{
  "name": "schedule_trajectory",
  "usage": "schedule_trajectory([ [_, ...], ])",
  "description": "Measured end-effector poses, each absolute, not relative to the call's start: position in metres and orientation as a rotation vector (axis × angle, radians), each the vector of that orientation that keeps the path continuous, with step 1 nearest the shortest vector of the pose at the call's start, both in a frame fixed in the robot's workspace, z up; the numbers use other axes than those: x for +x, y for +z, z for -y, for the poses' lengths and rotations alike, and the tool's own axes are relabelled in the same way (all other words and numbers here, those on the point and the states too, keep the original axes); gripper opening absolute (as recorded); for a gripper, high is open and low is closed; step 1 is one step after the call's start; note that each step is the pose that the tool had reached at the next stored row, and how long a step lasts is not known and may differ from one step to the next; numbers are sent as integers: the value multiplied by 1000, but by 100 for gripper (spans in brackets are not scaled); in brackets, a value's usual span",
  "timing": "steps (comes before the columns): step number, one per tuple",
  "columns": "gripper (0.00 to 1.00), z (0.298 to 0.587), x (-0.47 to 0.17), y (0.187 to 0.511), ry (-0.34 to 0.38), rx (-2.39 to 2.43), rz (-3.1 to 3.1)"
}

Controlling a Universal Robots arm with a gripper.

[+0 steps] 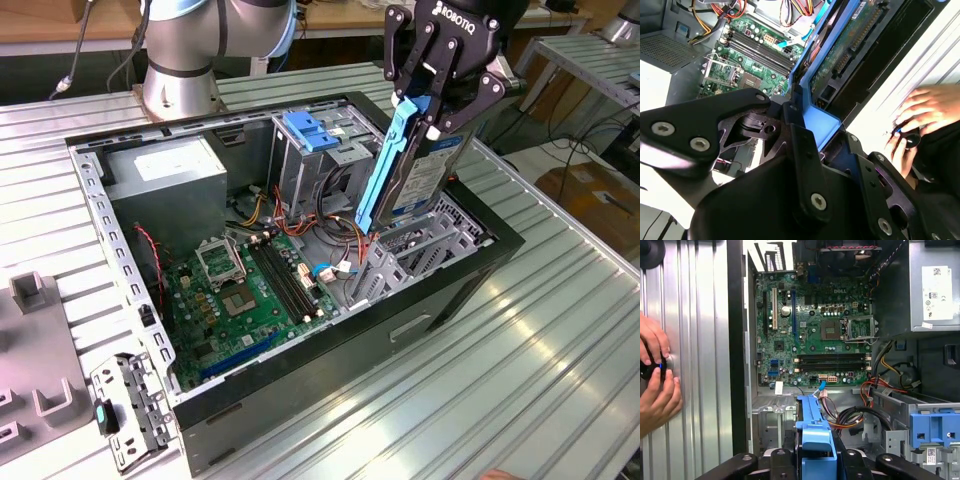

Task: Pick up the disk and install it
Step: 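Insert the disk into the insertion slot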

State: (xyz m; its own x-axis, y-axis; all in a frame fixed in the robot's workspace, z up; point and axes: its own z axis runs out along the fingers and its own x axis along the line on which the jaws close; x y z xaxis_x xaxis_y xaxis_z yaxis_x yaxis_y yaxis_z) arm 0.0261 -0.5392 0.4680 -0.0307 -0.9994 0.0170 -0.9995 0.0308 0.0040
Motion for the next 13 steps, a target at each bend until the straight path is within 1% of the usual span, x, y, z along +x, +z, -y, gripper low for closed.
schedule_trajectory([
  [6,37,540,26,466,24,2181,2249],
  [13,37,547,35,461,29,2181,2249],
])
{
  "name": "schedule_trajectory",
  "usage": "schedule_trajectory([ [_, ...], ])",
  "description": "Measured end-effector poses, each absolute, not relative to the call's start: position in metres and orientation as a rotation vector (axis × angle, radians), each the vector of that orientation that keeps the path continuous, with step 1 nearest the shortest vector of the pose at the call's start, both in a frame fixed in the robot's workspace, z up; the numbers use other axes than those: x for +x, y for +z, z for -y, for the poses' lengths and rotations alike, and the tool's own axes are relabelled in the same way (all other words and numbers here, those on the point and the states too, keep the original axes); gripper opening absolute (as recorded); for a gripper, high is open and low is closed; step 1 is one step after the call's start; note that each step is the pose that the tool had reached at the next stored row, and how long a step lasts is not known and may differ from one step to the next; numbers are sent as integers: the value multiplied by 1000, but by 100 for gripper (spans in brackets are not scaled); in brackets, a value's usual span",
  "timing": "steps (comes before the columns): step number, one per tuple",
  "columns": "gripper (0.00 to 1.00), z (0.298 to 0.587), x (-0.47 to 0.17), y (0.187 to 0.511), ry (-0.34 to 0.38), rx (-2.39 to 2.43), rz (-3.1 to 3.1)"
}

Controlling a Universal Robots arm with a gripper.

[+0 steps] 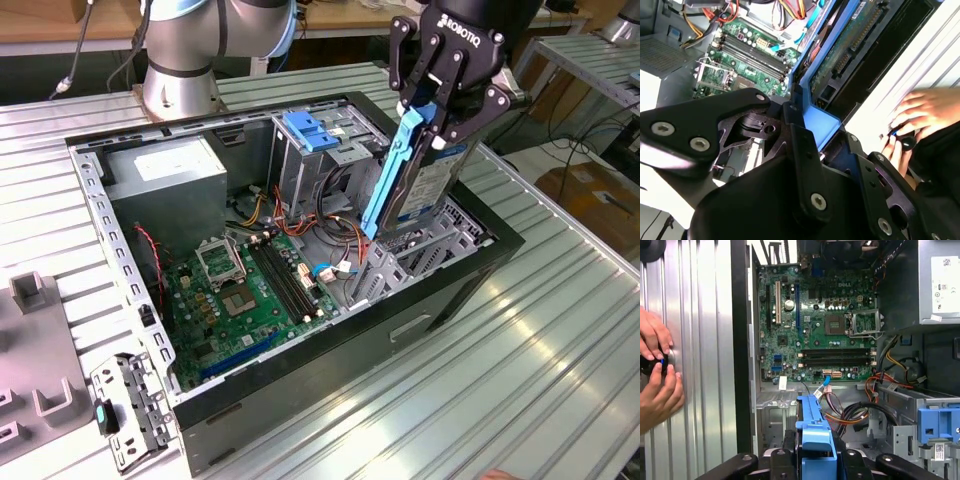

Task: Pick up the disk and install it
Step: 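Insert the disk into the insertion slot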

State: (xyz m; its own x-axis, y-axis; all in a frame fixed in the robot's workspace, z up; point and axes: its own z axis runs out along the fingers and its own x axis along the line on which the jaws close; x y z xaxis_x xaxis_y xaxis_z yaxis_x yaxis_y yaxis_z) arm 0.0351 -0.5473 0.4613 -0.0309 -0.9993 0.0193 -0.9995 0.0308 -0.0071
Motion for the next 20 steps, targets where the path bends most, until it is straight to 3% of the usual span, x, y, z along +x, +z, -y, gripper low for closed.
schedule_trajectory([
  [20,37,552,53,444,36,2152,2270],
])
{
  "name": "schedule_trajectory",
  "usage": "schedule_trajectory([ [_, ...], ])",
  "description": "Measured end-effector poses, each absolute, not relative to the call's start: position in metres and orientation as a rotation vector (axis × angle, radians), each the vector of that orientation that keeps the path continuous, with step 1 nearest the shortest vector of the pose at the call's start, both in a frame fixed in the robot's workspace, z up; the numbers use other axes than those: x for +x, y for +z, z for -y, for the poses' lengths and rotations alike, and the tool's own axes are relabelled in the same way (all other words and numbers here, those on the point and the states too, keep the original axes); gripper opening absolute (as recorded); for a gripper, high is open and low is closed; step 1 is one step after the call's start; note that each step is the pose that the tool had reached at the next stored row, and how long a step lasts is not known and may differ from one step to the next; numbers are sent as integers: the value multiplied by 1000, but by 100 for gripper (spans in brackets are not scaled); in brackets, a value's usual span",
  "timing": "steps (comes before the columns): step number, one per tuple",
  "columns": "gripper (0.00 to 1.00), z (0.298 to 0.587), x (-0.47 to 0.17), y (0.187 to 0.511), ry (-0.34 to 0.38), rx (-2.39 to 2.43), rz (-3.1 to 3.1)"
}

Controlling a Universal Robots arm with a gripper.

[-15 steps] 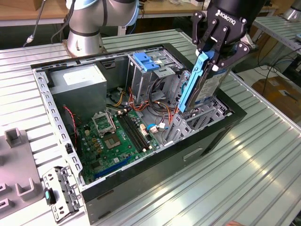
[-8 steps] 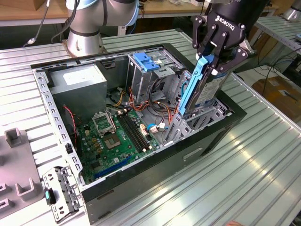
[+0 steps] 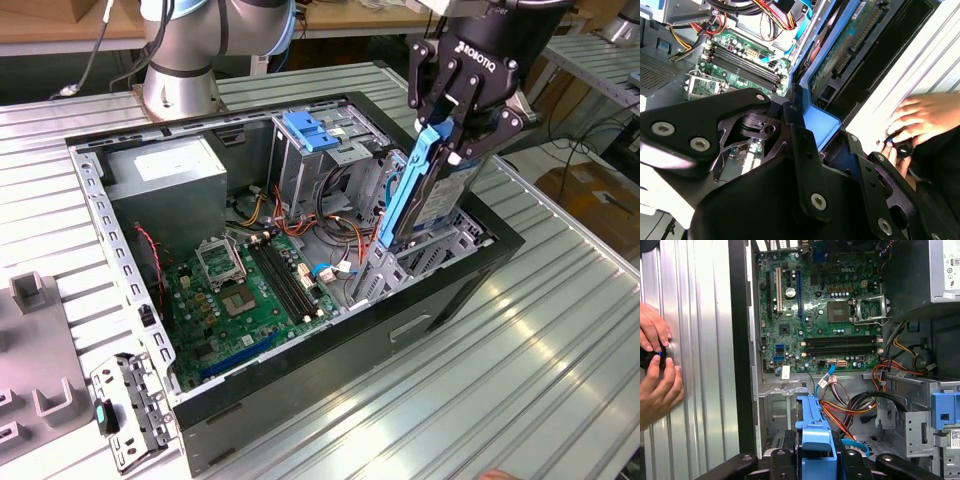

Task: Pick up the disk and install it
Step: 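Insert the disk into the insertion slot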

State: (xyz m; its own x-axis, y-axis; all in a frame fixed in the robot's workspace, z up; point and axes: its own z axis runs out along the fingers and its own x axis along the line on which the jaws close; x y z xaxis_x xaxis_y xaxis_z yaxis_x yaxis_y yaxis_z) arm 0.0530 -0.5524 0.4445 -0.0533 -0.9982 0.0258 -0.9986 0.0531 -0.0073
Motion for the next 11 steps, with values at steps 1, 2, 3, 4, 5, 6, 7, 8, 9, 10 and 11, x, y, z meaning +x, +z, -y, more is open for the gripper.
schedule_trajectory([
  [1,37,553,53,444,36,2152,2270],
  [2,37,553,53,444,36,2152,2270],
  [3,37,554,53,444,36,2152,2269],
  [4,37,555,53,444,36,2152,2269],
  [5,37,555,53,444,36,2153,2269],
  [6,37,556,53,444,36,2154,2267],
  [7,37,557,53,444,36,2156,2266],
  [8,37,558,53,444,36,2157,2265],
  [9,37,558,53,444,36,2159,2263],
  [10,37,558,53,444,36,2160,2262],
  [11,37,558,53,443,36,2162,2260],
])
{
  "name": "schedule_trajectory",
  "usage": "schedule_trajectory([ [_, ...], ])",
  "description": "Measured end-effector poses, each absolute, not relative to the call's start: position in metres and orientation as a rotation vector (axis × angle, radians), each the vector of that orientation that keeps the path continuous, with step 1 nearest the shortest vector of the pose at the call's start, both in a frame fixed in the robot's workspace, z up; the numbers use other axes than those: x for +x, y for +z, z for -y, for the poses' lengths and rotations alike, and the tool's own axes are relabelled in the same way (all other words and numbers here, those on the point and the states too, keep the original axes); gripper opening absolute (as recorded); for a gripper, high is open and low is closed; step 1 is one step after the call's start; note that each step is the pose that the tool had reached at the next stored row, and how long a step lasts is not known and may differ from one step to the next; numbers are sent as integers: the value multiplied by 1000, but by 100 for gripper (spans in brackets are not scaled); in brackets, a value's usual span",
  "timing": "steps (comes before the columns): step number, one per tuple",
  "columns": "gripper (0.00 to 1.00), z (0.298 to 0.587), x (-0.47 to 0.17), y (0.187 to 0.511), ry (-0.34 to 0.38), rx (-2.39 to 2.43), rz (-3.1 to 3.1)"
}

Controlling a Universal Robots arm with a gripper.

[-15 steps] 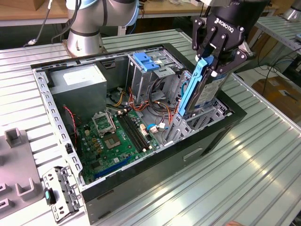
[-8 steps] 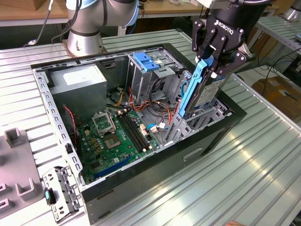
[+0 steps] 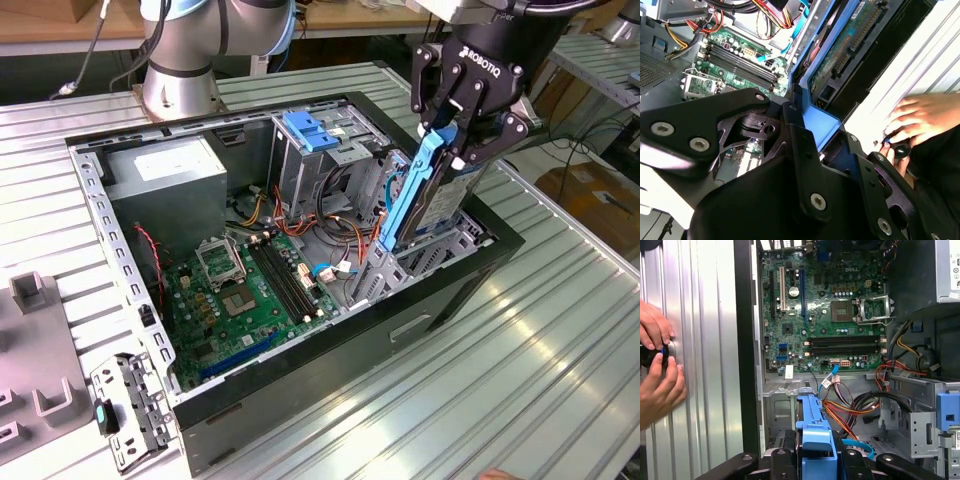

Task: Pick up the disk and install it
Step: 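Insert the disk into the insertion slot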

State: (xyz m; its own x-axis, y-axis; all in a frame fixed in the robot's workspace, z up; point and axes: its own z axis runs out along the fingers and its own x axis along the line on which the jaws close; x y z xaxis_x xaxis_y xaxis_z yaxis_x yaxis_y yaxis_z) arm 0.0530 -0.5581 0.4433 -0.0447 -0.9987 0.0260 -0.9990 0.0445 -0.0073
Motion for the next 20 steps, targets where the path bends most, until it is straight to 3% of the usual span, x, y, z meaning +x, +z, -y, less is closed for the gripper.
schedule_trajectory([
  [20,37,558,52,437,36,2190,2234],
])
